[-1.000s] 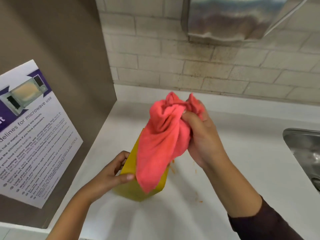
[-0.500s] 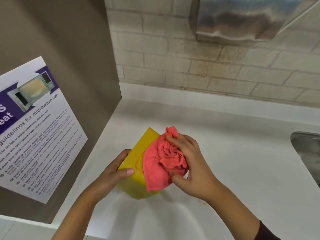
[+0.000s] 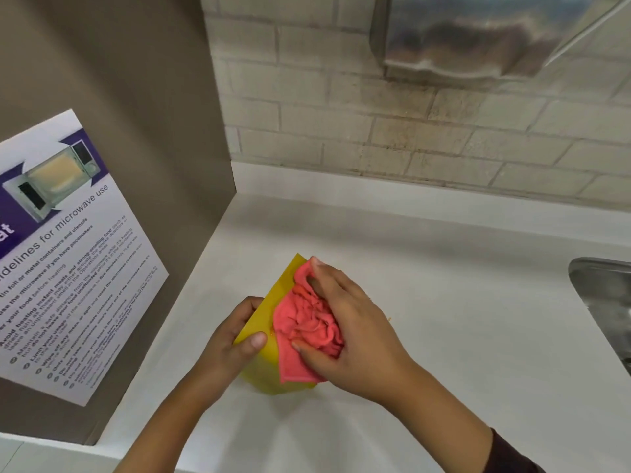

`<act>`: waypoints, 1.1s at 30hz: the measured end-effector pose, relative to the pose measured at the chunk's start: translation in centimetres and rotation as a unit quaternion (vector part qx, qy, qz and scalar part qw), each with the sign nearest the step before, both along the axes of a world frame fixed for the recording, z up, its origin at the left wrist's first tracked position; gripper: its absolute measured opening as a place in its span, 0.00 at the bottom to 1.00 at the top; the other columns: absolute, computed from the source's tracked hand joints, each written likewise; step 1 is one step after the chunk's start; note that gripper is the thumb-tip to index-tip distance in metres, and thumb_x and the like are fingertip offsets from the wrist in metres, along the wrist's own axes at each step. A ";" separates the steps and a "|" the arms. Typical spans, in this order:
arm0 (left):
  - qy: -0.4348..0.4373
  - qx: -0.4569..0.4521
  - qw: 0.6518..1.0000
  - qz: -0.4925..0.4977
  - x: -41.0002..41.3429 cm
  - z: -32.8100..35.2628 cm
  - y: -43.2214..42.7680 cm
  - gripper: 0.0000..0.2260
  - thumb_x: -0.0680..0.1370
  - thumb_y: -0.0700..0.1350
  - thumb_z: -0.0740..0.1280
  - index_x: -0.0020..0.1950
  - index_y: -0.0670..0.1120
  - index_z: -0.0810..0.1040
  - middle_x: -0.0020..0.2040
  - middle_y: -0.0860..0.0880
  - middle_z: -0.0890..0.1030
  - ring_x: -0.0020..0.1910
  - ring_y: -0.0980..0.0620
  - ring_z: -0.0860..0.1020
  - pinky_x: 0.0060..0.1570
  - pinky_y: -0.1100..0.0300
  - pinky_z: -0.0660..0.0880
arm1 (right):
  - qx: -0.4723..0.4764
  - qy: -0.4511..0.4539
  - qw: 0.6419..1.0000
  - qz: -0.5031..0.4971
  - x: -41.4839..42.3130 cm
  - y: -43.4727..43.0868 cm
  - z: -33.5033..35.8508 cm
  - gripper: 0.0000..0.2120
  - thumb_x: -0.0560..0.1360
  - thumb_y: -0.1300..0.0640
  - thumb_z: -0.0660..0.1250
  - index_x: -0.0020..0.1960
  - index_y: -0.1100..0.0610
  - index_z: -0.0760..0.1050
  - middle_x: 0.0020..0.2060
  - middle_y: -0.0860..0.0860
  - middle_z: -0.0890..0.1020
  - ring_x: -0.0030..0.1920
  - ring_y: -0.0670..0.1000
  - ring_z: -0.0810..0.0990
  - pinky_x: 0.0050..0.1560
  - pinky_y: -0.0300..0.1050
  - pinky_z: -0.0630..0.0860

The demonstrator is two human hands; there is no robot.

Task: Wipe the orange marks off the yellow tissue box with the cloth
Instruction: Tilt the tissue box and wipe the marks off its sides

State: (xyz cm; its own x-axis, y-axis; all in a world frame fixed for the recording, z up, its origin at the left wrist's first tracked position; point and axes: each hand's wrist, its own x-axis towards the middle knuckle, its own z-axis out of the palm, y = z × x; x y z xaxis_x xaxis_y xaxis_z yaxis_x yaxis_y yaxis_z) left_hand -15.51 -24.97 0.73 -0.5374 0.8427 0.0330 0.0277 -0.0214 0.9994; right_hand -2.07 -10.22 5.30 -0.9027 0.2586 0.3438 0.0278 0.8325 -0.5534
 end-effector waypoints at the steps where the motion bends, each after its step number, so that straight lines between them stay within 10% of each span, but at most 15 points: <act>1: -0.002 0.002 1.000 0.003 0.1 0.0 0.0 0.31 0.58 0.71 0.70 0.51 0.53 0.75 0.45 0.54 0.82 0.45 0.55 0.80 0.43 0.65 0.75 | 0.002 0.011 1.000 0.002 0.0 -0.1 -0.1 0.41 0.68 0.44 0.68 0.75 0.47 0.51 0.72 0.46 0.64 0.72 0.43 0.58 0.69 0.30 0.56; 9: 0.008 0.025 0.999 0.030 0.7 -0.8 0.8 0.35 0.58 0.71 0.70 0.51 0.44 0.75 0.43 0.49 0.80 0.42 0.52 0.79 0.40 0.64 0.74 | 0.009 0.065 0.998 -0.025 1.3 1.9 -0.8 0.29 0.69 0.47 0.68 0.68 0.50 0.66 0.64 0.42 0.71 0.68 0.43 0.66 0.64 0.27 0.60; 15: 0.026 0.028 0.998 0.046 1.6 -1.5 1.8 0.28 0.59 0.70 0.69 0.46 0.50 0.77 0.41 0.49 0.80 0.40 0.54 0.78 0.37 0.64 0.73 | -0.170 0.095 0.972 -0.133 -0.6 1.2 -0.8 0.30 0.70 0.53 0.68 0.69 0.42 0.65 0.62 0.33 0.71 0.63 0.35 0.69 0.62 0.31 0.67; 20: 0.006 0.045 0.998 0.042 1.5 -1.7 1.6 0.19 0.64 0.56 0.68 0.48 0.46 0.77 0.41 0.49 0.80 0.41 0.52 0.77 0.40 0.64 0.73 | -0.087 0.111 0.988 -0.068 -1.4 -0.7 -0.4 0.27 0.69 0.50 0.65 0.68 0.45 0.65 0.66 0.37 0.68 0.68 0.37 0.64 0.64 0.28 0.62; 27: 0.011 0.050 0.998 0.041 1.4 -1.7 1.9 0.31 0.59 0.70 0.70 0.44 0.44 0.76 0.37 0.48 0.78 0.38 0.51 0.75 0.37 0.63 0.71 | 0.009 0.111 0.993 0.028 0.9 1.6 -1.3 0.27 0.68 0.51 0.69 0.65 0.53 0.69 0.64 0.42 0.72 0.69 0.44 0.65 0.66 0.35 0.65; 33: 0.015 0.037 0.998 0.056 1.6 -1.7 2.0 0.34 0.56 0.74 0.68 0.43 0.45 0.74 0.37 0.50 0.79 0.38 0.55 0.76 0.35 0.66 0.71 | -0.137 0.105 0.971 -0.167 0.1 2.0 -1.0 0.25 0.67 0.44 0.68 0.63 0.44 0.71 0.57 0.36 0.75 0.59 0.38 0.72 0.58 0.29 0.68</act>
State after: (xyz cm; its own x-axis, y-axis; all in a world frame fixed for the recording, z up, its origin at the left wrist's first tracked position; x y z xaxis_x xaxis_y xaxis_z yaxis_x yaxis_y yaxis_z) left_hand -13.93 -22.93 -0.95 -0.6251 0.7726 0.1110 0.0637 -0.0912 0.9938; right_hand -1.92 -8.26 4.25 -0.6711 0.6320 0.3876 0.1335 0.6173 -0.7753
